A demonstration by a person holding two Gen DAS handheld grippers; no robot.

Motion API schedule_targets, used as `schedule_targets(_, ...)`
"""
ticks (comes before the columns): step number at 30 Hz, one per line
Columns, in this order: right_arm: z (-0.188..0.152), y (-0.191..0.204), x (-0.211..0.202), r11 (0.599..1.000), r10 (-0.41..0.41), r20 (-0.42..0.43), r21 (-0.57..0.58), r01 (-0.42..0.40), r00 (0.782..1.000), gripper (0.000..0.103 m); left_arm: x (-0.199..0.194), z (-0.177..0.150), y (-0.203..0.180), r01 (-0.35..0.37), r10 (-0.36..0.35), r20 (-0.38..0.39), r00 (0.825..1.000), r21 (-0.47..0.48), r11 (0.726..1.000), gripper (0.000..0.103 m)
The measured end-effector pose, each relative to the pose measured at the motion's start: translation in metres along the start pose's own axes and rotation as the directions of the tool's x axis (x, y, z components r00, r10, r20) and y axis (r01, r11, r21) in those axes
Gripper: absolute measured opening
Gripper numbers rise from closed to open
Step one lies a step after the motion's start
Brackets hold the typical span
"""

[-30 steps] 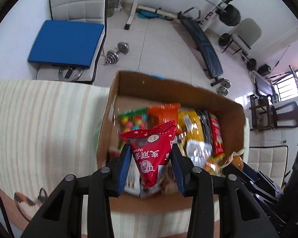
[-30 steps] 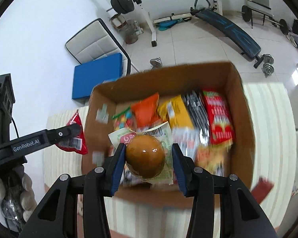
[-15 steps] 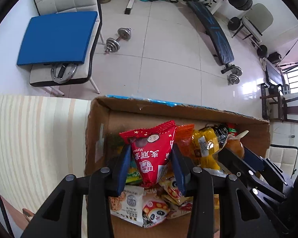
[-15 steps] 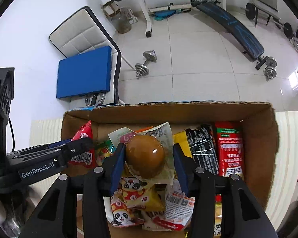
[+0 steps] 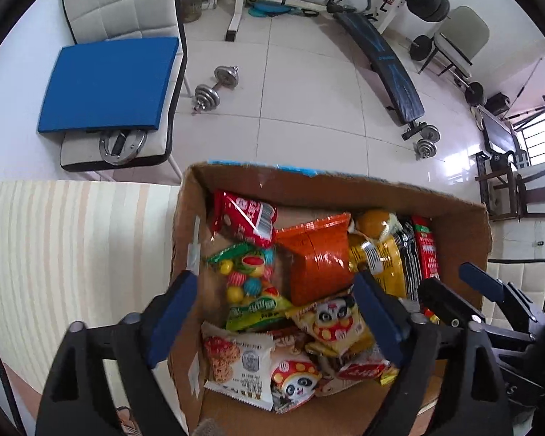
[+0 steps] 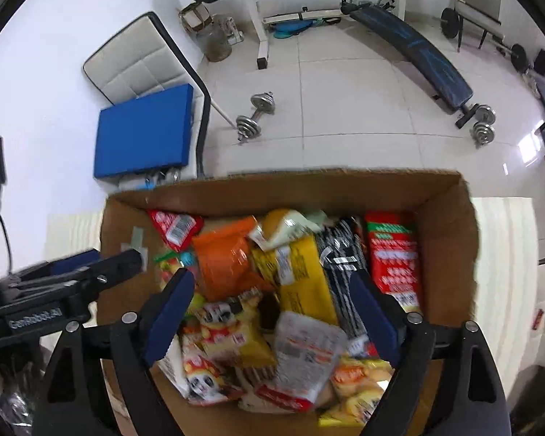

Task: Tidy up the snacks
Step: 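Carry both items into the box and open both tools, then move the right tool to the dark red sausage pack and grasp it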

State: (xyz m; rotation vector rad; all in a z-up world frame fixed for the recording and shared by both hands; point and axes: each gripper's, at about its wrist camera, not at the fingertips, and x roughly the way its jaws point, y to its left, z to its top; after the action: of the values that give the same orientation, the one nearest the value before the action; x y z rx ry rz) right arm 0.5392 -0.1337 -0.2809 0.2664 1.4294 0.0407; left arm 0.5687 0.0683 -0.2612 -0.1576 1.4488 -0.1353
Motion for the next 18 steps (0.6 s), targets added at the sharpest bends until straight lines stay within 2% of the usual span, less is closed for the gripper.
schedule_targets(5, -0.031, -0.002, -0.023, 0.997, -0.066, 0.029, -0.038, 0.067, 0.997, 0.093, -0.021, -0.031, -0.002, 0.018, -0.018, 0.055, 0.998, -0.004, 1.0, 0.095)
schedule_targets(11, -0.074, -0.001, -0.053, 0.987, -0.13, 0.07, -0.089, 0.136, 0.989, 0.094, -0.042, -0.073, -0.012, -0.012, 0.007, 0.109, 0.994, 0.039, 0.999, 0.094)
schedule_targets(18, -0.119, 0.005, -0.089, 0.987, -0.09, 0.105, -0.122, 0.103, 0.99, 0.095, -0.074, -0.13, -0.022, -0.042, 0.038, 0.204, 0.978, 0.015, 0.999, 0.094)
